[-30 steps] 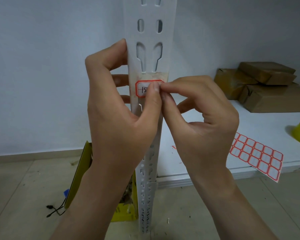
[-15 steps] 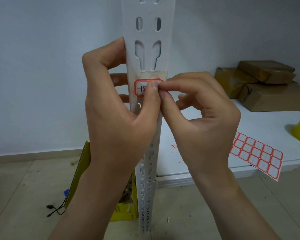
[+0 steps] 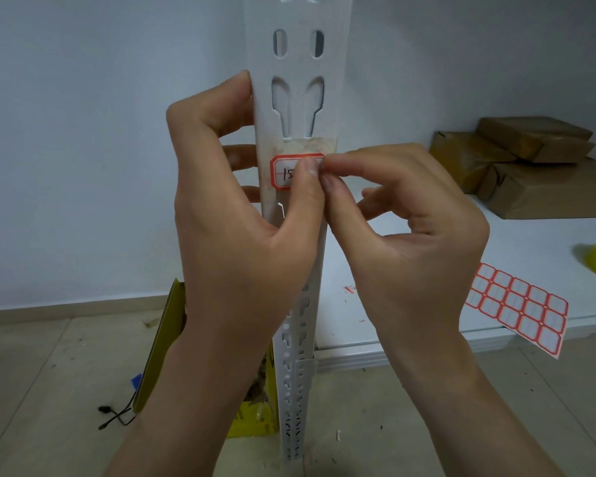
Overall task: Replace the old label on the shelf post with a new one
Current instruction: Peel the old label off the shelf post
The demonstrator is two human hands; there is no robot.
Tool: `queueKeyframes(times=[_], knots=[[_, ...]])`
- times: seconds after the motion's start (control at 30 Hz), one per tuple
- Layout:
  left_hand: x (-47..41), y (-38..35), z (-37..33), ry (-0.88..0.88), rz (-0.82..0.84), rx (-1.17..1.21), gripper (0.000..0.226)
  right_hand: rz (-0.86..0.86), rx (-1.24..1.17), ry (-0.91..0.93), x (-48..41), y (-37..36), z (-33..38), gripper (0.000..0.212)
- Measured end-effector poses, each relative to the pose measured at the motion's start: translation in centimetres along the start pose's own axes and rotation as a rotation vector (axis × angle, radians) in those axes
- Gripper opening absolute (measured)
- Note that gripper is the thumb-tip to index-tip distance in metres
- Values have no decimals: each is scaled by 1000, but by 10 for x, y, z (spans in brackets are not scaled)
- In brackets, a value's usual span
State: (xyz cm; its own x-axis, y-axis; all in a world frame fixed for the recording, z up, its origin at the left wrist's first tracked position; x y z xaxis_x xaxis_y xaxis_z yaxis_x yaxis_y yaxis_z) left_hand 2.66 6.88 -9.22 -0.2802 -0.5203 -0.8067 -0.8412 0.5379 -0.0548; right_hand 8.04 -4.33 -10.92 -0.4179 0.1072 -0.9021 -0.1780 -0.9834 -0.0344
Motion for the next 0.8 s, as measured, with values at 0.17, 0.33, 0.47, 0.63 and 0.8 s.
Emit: queueKeyframes(times=[0.17,0.33,0.47,0.63,0.8], knots=[[3,-3,9,3,-12,-89,61,22,-7,-40,-2,-1,2,10],[4,-4,14,25,-22,-130,61,10,49,-31,-4,1,5,7],[5,-5,14,34,-24,-135,58,9,74,-13,-7,2,8,7],[7,-6,14,37,-41,-139,54,23,83,-27,-8,3,9,6],[8,-8,17,30,-26,-148,51,31,37,-86,-10,1,10,4]])
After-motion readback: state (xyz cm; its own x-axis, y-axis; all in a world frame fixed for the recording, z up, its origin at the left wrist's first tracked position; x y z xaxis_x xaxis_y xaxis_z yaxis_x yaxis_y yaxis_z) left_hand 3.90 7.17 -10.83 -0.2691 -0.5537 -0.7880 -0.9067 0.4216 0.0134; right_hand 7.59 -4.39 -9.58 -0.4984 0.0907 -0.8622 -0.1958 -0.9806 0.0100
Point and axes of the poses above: each hand's wrist, its own x-axis away from the middle knuckle, its own y-axis out of the back of the hand, z = x × y, the point moved 1 cm from there along -x, towards the middle knuckle, and after that the axes turned 9 degrees about -z, right-handed, at the moved point
